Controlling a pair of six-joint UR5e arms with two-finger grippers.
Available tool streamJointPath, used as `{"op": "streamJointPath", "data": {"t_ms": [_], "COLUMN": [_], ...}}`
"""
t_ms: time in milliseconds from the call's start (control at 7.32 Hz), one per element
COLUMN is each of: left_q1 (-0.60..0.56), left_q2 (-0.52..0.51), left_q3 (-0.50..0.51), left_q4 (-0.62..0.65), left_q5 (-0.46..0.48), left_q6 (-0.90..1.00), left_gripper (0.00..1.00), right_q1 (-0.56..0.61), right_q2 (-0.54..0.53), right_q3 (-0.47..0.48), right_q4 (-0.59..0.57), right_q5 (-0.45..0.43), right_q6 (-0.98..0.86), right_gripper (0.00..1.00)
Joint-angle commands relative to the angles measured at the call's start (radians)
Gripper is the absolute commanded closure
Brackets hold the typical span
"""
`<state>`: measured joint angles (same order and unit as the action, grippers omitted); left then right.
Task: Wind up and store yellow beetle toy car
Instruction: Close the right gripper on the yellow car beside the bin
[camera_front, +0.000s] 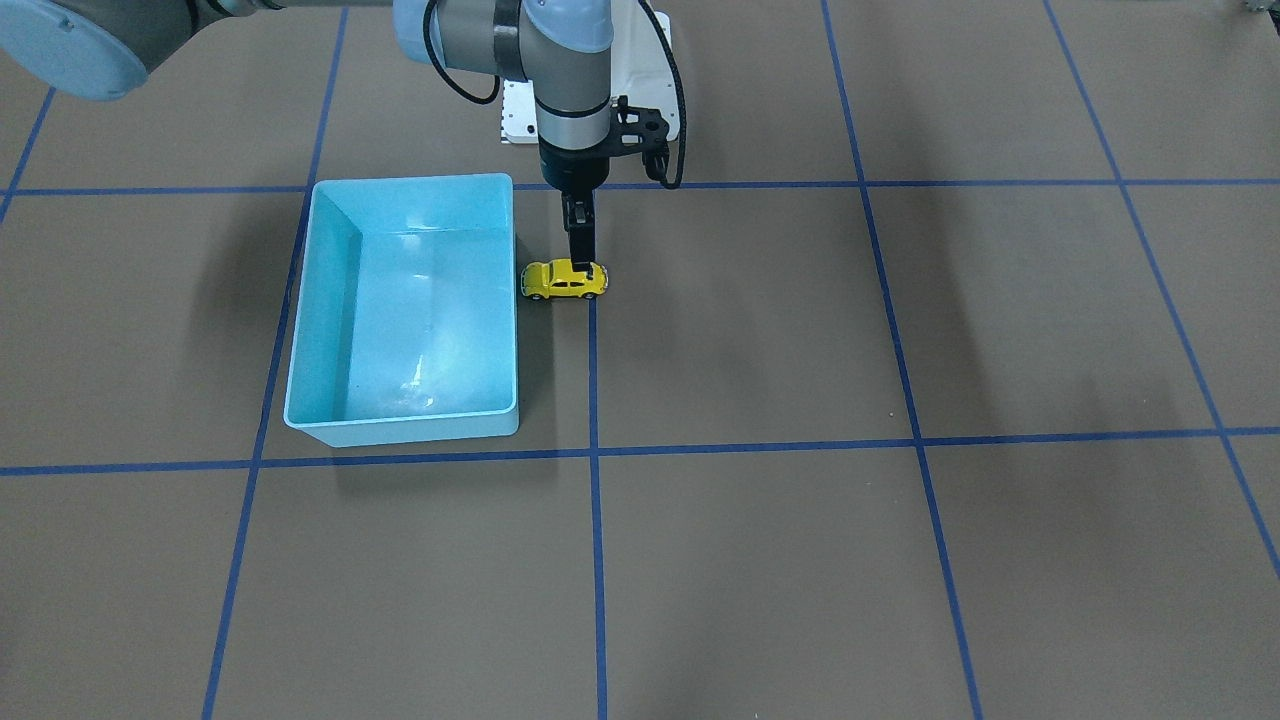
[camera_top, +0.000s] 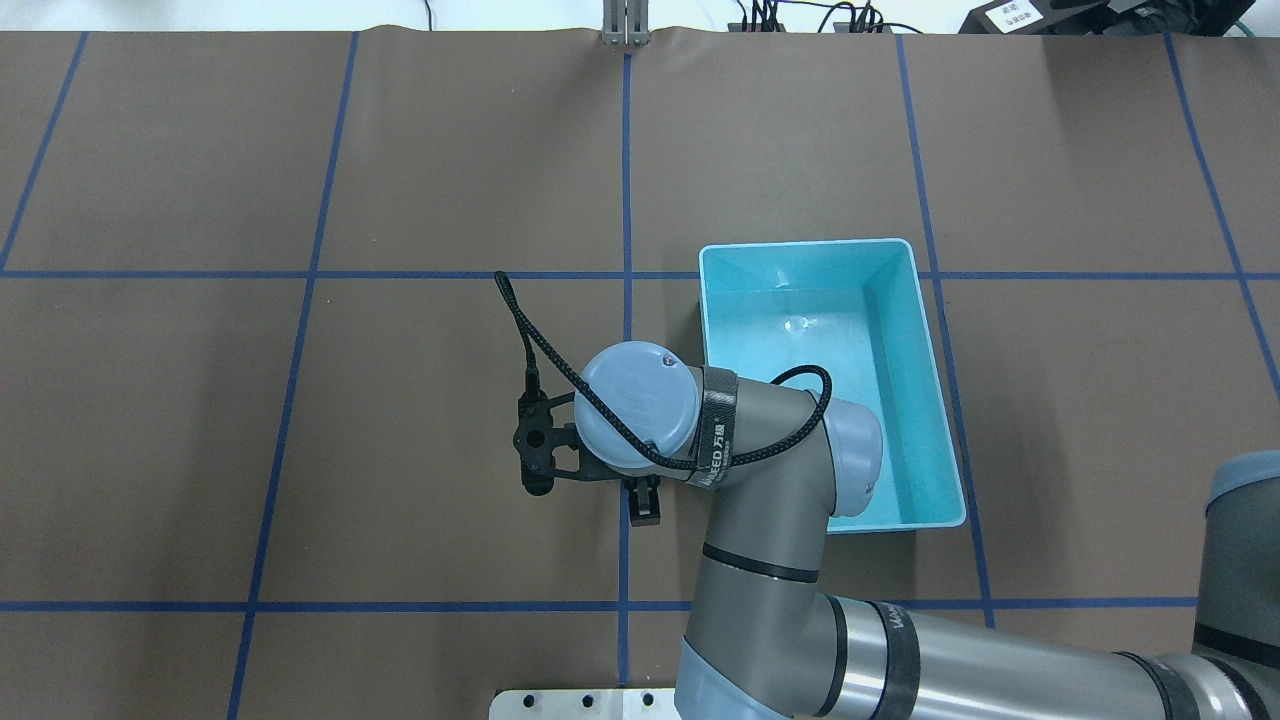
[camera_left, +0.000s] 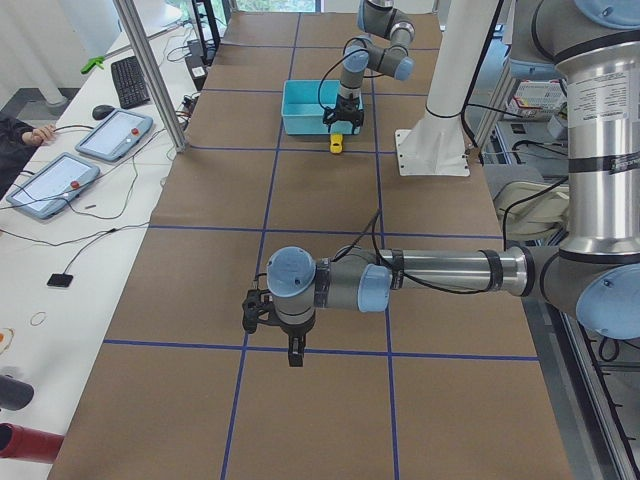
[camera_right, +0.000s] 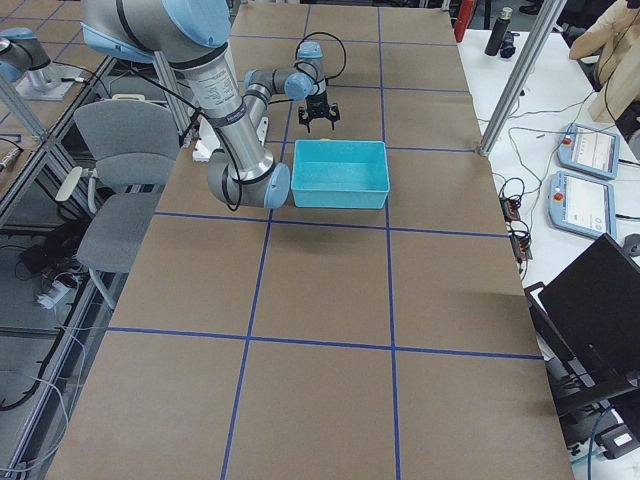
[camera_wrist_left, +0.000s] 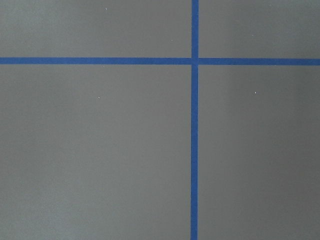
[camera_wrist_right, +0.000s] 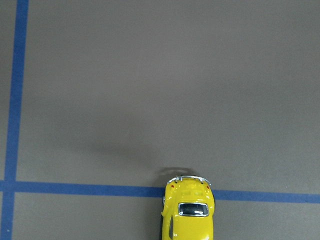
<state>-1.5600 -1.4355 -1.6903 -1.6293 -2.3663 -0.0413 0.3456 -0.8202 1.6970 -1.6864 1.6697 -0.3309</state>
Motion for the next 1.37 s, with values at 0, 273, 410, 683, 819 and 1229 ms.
{"op": "streamJointPath", "data": {"t_ms": [0, 273, 410, 683, 819, 1229], "left_q1": [0.002, 0.0, 0.0, 0.0, -0.002, -0.002], "left_q2": [-0.006, -0.011, -0.011, -0.011, -0.008, -0.008], "left_q3": [0.001, 0.014, 0.017, 0.015, 0.015, 0.021], "left_q4": [0.002, 0.002, 0.002, 0.002, 0.002, 0.002], "left_q5": [0.002, 0.002, 0.002, 0.001, 0.001, 0.004], "left_q6": [0.0, 0.0, 0.0, 0.0, 0.0, 0.0], "left_gripper": [0.0, 0.0, 0.0, 0.0, 0.0, 0.0], "right_q1": [0.021, 0.038, 0.038, 0.038, 0.038, 0.038], "right_q2": [0.001, 0.007, 0.006, 0.01, 0.01, 0.009], "right_q3": [-0.055, -0.085, -0.091, -0.146, -0.17, -0.174], "right_q4": [0.053, 0.059, 0.062, 0.097, 0.141, 0.143], "right_q5": [0.004, 0.027, 0.042, 0.045, 0.065, 0.082], "right_q6": [-0.017, -0.017, -0.016, -0.016, -0.01, -0.013], "right_gripper": [0.0, 0.0, 0.0, 0.0, 0.0, 0.32]}}
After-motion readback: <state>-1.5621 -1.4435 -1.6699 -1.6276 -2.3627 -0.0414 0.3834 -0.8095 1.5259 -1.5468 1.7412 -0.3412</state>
